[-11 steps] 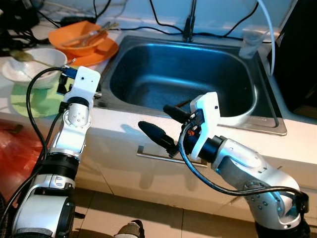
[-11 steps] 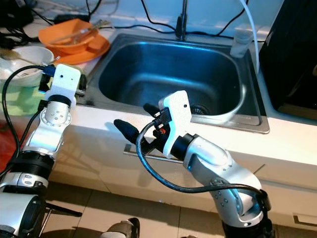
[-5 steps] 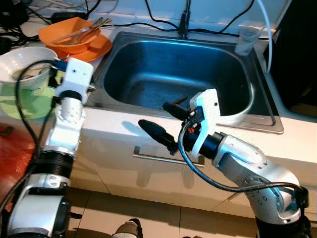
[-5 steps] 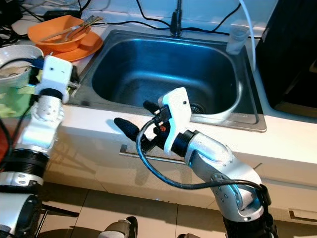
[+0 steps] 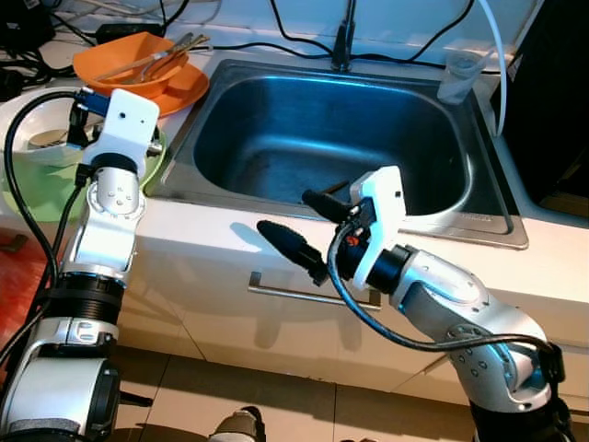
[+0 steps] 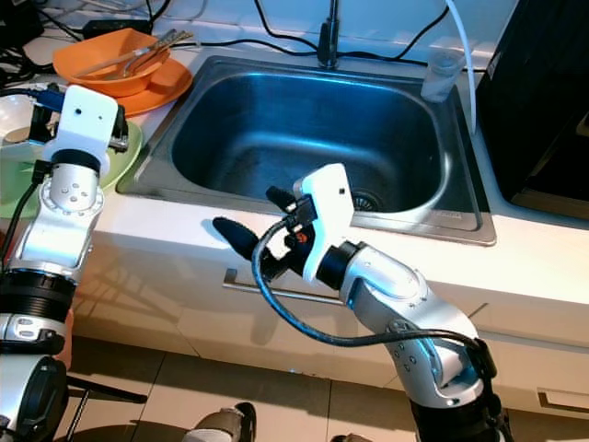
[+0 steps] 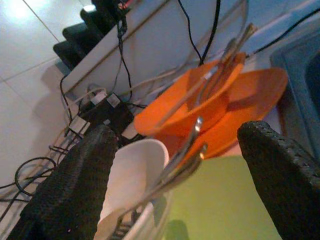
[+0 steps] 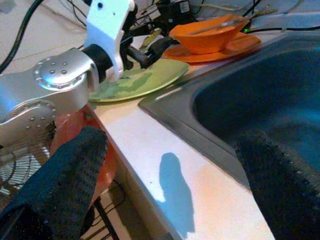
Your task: Kitchen organization
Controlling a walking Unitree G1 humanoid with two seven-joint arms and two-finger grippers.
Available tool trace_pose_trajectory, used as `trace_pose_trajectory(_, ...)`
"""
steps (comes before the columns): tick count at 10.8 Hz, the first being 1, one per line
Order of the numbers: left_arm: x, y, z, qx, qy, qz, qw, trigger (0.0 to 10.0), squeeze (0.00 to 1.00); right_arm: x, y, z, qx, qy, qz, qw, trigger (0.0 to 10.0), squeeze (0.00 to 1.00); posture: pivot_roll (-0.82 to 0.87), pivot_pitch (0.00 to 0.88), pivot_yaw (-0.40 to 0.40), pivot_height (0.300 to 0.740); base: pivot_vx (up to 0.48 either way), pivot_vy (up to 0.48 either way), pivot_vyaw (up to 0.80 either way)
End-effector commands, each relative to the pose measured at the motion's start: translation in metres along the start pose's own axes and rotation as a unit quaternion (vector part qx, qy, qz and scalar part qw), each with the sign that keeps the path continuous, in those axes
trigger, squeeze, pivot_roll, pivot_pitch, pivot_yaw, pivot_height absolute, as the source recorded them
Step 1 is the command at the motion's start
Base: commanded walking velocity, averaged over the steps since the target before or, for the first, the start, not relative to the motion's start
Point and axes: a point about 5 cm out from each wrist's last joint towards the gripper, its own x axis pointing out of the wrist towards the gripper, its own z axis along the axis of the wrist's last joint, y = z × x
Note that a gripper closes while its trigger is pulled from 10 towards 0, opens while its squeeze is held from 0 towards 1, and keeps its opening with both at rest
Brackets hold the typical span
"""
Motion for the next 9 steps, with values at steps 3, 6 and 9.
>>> trace_pose_trajectory(3,0.0022,-0.0012,-0.0004,-0.009,0.0,-0.015,1.0,0.0,0.0,-0.0008,0.0007,0.0029,-0.011,-0.009,-0.003,1.0,10.0,0.0,0.08,0.115,0.011,0.74,0.0,0.0,0.0)
trace_pose_trajectory(6,0.0022,-0.004,-0.002,-0.014,0.001,-0.02,1.0,0.0,0.0,-0.0014,-0.0003,0.004,-0.015,-0.012,-0.008,1.0,10.0,0.0,0.07,0.115,0.009,0.74,0.0,0.0,0.0)
trace_pose_trajectory(9,0.0029,-0.0026,-0.0069,-0.01,0.006,-0.026,1.0,10.0,0.0,-0.0013,0.0005,0.0031,-0.014,-0.012,-0.01,1.0,10.0,0.0,0.07,0.121,0.008,0.74,0.0,0.0,0.0)
